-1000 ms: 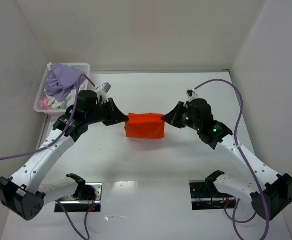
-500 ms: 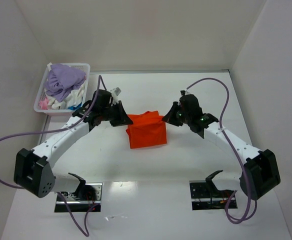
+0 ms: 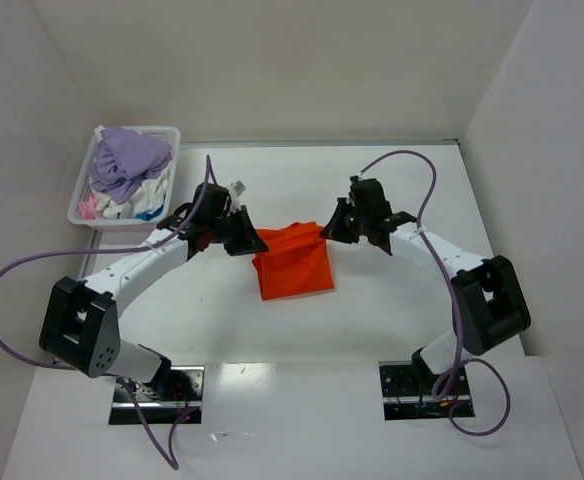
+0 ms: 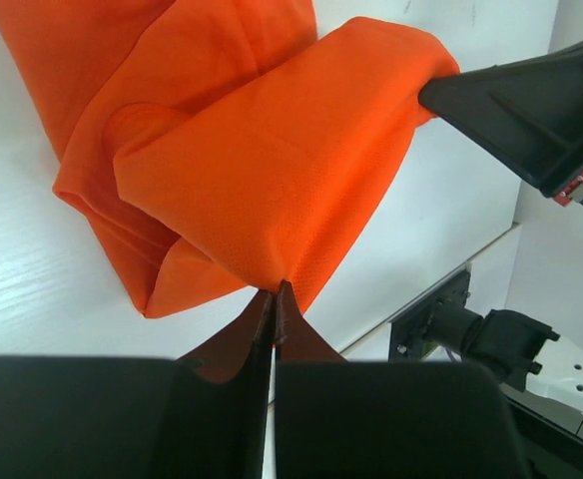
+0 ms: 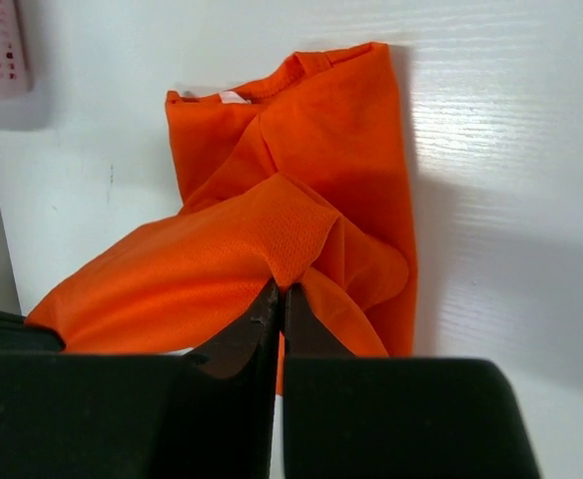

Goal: Fold and stack the t-shirts
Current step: Fold the long partially folded tshirt into a neat square

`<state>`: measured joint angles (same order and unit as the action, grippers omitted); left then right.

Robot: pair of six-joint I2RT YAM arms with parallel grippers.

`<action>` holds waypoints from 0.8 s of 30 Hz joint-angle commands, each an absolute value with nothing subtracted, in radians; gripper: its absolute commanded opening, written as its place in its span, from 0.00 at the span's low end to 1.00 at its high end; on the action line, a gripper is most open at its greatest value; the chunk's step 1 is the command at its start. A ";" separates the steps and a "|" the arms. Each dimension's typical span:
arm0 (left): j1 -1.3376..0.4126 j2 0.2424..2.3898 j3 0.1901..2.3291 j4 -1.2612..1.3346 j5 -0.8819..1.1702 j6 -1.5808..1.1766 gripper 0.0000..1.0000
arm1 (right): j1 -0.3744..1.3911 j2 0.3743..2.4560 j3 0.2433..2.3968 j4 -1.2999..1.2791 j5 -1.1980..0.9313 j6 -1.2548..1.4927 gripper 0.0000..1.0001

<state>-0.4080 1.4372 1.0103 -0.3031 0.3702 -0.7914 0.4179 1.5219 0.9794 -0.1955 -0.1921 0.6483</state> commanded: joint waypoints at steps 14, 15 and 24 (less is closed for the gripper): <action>-0.422 1.118 0.856 -0.301 0.492 -0.873 0.00 | 0.405 1.143 0.839 -0.187 -0.229 0.683 0.00; -0.422 1.082 0.844 -0.292 0.502 -0.899 0.00 | 0.405 1.126 0.807 -0.187 -0.229 0.695 0.00; -0.442 1.043 0.802 -0.278 0.606 -0.914 0.00 | 0.416 0.999 0.743 -0.242 -0.193 0.709 0.00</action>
<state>-0.4358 1.0454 0.8001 -0.2684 0.5369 -0.8978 0.4274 1.0409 0.7582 -0.2401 -0.2703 0.7136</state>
